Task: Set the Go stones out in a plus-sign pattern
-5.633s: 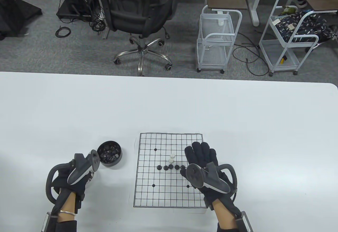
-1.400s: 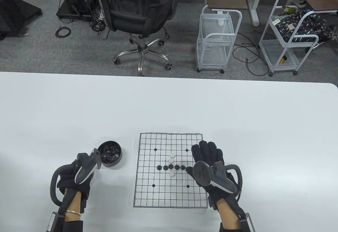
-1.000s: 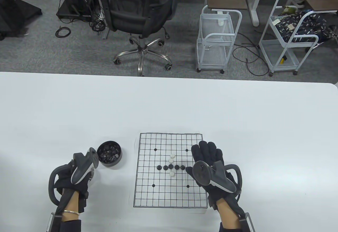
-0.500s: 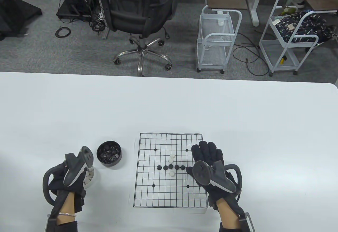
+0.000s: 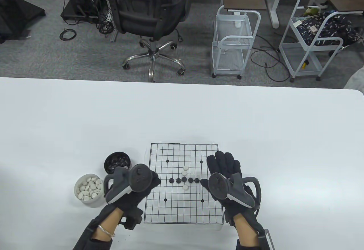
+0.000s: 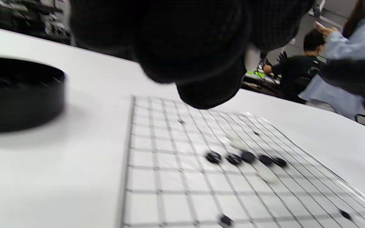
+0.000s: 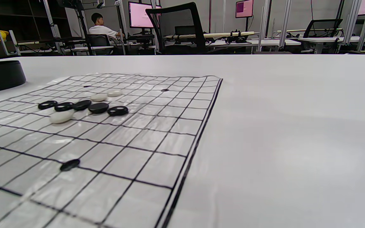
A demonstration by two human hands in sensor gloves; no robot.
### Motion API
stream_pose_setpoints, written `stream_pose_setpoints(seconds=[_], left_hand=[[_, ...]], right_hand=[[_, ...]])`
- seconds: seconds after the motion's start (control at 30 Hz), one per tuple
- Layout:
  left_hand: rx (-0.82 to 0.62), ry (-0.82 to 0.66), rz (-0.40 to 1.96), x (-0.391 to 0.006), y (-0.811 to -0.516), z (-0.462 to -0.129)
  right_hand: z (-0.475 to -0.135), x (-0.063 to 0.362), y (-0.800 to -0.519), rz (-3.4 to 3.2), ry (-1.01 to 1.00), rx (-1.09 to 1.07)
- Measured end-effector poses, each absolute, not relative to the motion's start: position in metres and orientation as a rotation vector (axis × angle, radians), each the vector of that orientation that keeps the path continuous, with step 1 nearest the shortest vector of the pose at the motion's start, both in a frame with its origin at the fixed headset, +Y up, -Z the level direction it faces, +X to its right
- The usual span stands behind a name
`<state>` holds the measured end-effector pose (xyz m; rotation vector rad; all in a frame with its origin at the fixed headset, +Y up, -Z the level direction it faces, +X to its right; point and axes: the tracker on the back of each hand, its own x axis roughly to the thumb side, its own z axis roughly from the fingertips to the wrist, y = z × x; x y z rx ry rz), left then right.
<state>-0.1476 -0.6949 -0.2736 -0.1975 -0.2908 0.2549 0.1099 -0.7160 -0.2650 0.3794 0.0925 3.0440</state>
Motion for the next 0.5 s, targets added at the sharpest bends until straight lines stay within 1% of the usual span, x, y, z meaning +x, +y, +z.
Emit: stream_pose_setpoints(seconds=[0.07, 0.2, 0.37, 0.5], left_hand=[[-0.261, -0.299, 0.236, -0.121, -0.710, -0.279], [-0.333, -0.282, 0.157, -0.088, -0.735, -0.284], [-0.345, -0.241, 0.031, -0.070, -0.752, -0.285], [-0.339, -0.229, 0.014, -0.067, -0.753, -0.285]], right_hand=[[-0.265, 0.110, -0.716, 3.041, 0.091, 0.378], [-0.265, 0.111, -0.716, 3.036, 0.085, 0.380], [-0.265, 0.111, -0.716, 3.031, 0.079, 0.383], [-0.265, 0.111, -0.716, 3.032, 0.079, 0.383]])
